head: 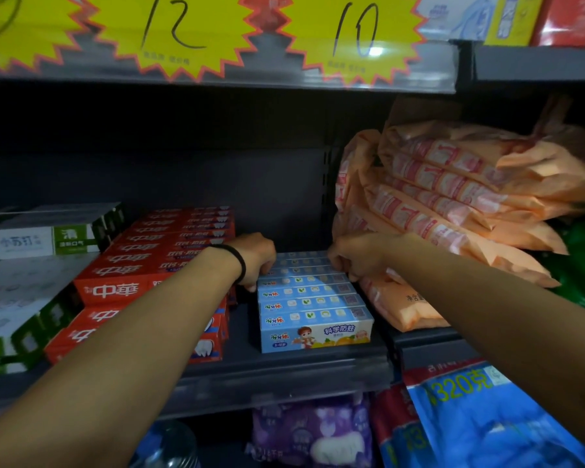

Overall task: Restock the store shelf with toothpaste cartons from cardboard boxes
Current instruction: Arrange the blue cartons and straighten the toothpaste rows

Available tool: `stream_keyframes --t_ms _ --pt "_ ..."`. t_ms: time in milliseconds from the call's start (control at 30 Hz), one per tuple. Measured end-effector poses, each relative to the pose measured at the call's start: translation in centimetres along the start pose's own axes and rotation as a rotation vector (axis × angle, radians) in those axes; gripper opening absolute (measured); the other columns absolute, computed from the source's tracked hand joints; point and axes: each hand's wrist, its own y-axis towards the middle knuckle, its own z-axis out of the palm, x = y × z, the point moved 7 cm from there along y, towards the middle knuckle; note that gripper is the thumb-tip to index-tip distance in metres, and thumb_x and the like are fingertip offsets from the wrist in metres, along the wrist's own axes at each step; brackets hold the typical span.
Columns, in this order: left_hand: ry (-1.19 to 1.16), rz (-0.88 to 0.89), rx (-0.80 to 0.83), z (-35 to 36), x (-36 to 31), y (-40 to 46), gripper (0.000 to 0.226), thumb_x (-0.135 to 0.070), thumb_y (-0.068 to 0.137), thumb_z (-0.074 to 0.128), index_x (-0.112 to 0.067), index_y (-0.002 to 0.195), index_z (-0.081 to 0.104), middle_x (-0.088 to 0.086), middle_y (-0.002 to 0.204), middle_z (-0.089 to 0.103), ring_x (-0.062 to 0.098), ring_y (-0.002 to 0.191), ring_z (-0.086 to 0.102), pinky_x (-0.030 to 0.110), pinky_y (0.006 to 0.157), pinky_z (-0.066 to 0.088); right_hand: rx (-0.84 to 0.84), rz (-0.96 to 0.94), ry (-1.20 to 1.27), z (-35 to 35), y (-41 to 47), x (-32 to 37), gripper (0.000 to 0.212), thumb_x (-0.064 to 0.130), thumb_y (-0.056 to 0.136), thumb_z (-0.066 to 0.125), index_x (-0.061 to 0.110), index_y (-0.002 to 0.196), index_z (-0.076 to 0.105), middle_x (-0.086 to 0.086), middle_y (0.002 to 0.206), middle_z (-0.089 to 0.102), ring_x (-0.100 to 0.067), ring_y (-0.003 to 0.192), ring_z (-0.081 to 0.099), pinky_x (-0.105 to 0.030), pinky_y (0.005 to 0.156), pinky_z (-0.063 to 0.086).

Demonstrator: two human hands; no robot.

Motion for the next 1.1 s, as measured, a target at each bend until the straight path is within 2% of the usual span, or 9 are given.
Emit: stream_keyframes --t_ms 100,233,400,467,667,800,933,1100 --pt "-0.01 0.006 -0.02 -0.8 -0.1 -0.4 0.036 -0.006 0.075 0.076 -0.012 0.109 0.066 0.003 0.107 0.066 0.019 0.096 0.063 0.027 0.079 0.051 -0.018 0.004 -0.003 -0.4 -0.5 0.2 0.03 0.007 0.084 0.068 0.008 0.113 0.061 0.004 0.099 0.052 -0.009 0.088 0.043 -0.006 0.05 0.029" --pt "-0.011 0.037 -0.077 -1.6 -0.6 -1.6 0.027 -0.005 0.078 0.072 -0.013 0.103 0.067 0.004 0.106 0.065 0.02 0.094 0.063 0.03 0.079 0.054 -0.059 0.04 -0.006 -1.1 -1.4 0.6 0.03 0.011 0.084 0.069 0.014 0.113 0.06 0.001 0.107 0.058 -0.013 0.09 0.049 -0.023 0.063 0.036" --pt "-0.027 0.055 -0.206 -2.7 -1.9 -4.3 0.026 -0.005 0.082 0.063 -0.014 0.106 0.066 0.005 0.106 0.064 0.022 0.094 0.062 0.036 0.082 0.055 -0.141 0.051 -0.003 -1.9 -3.1 2.2 0.029 0.016 0.083 0.07 0.016 0.109 0.057 0.001 0.103 0.055 -0.019 0.092 0.054 -0.03 0.07 0.041" --pt "-0.022 0.052 -0.23 -2.8 -2.4 -5.6 0.027 -0.008 0.082 0.062 -0.016 0.108 0.064 0.004 0.107 0.062 0.022 0.094 0.062 0.038 0.08 0.055 -0.165 0.049 0.011 -1.9 -3.8 3.0 0.031 0.02 0.083 0.07 0.017 0.111 0.056 -0.003 0.111 0.058 -0.022 0.096 0.055 -0.032 0.075 0.045" --pt "-0.014 0.025 -0.291 -2.8 -3.6 -10.5 0.029 -0.023 0.083 0.064 -0.018 0.111 0.057 0.003 0.112 0.059 0.024 0.097 0.058 0.037 0.08 0.052 -0.24 0.029 0.022 -2.3 -6.8 7.3 0.045 0.032 0.089 0.064 0.012 0.127 0.05 -0.007 0.128 0.053 -0.024 0.114 0.051 -0.037 0.09 0.046" --pt "0.006 0.008 -0.355 -2.3 -4.5 -15.0 0.035 -0.028 0.084 0.063 -0.015 0.116 0.055 0.006 0.118 0.056 0.027 0.106 0.055 0.033 0.078 0.045 -0.323 0.017 0.043 -2.1 -9.6 11.1 0.049 0.033 0.087 0.065 0.014 0.129 0.049 -0.006 0.131 0.049 -0.025 0.118 0.05 -0.035 0.092 0.044" --pt "-0.014 -0.022 -0.357 0.0 -5.0 -20.6 0.037 -0.03 0.082 0.065 -0.014 0.113 0.055 0.008 0.12 0.055 0.028 0.109 0.053 0.038 0.087 0.047 -0.422 -0.021 0.06 -1.0 -13.0 15.7 0.046 0.029 0.085 0.066 0.011 0.125 0.051 -0.009 0.127 0.051 -0.027 0.116 0.051 -0.035 0.093 0.042" --pt "-0.056 -0.08 -0.307 4.6 -5.9 -28.6 0.035 -0.03 0.081 0.065 -0.014 0.112 0.055 0.007 0.118 0.056 0.026 0.108 0.054 0.038 0.085 0.048 -0.443 -0.074 0.046 2.4 -17.6 22.7 0.046 0.034 0.083 0.066 0.011 0.12 0.051 -0.01 0.123 0.052 -0.03 0.114 0.051 -0.04 0.089 0.044"
